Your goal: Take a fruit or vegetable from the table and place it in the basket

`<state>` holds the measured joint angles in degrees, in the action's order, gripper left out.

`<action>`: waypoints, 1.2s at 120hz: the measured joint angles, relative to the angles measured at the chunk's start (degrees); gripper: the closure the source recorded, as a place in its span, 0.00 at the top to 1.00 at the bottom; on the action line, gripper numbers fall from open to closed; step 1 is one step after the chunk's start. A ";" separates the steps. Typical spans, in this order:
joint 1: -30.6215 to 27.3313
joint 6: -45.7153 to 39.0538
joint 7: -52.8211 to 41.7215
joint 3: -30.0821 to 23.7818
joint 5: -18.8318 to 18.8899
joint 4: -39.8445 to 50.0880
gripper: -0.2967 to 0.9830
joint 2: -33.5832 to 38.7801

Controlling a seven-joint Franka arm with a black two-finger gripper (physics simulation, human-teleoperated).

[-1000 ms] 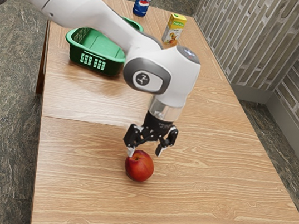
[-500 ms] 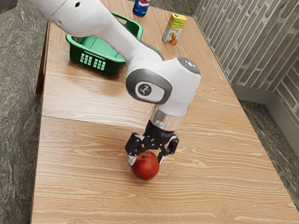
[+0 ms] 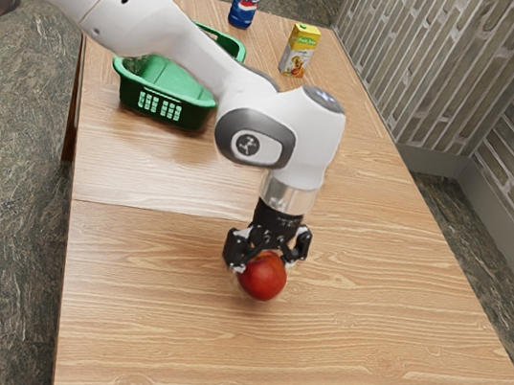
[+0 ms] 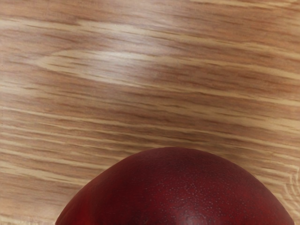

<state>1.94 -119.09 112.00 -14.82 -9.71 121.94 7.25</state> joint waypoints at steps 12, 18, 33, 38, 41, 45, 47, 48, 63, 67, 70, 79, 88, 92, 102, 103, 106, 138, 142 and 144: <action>-6.91 0.61 -0.57 0.62 1.39 -0.01 0.42 4.50; -11.22 0.95 -1.41 2.28 2.21 -0.38 0.42 5.77; -22.24 3.69 -4.85 5.88 3.36 -4.55 0.42 7.13; -25.32 5.07 -6.12 6.17 3.57 -4.89 0.42 9.12; -27.25 6.05 -6.85 6.26 3.67 -4.72 0.41 11.13; -29.65 7.38 -7.81 6.33 3.77 -4.57 0.42 13.41; -31.07 8.07 -8.30 6.32 3.79 -4.52 0.42 14.46; -31.80 8.42 -8.54 6.32 3.80 -4.50 0.42 14.92; -43.14 13.13 -12.44 6.32 3.58 -3.04 0.43 19.97; -45.75 14.14 -13.57 6.32 3.52 -2.81 0.43 20.40; -47.21 14.81 -14.39 6.34 3.50 -2.72 0.43 20.40; -50.68 16.40 -16.87 7.08 3.23 -3.25 0.43 17.65; -52.68 17.47 -19.20 7.70 2.82 -4.64 0.43 14.37; -53.04 17.84 -20.16 7.79 2.74 -5.42 0.42 13.22; -54.53 18.50 -22.63 7.94 2.63 -6.64 0.42 10.52; -54.67 18.55 -22.87 7.95 2.62 -6.73 0.42 10.24; -55.02 18.68 -23.59 7.96 2.62 -6.94 0.42 9.52; -56.36 19.30 -30.41 8.72 2.70 -17.74 0.43 -2.55; -56.39 19.34 -31.13 8.76 2.70 -18.19 0.43 -3.15; -56.40 19.35 -31.48 8.77 2.70 -18.33 0.43 -3.36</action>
<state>-54.46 -99.74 80.53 -6.06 -7.01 103.62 3.89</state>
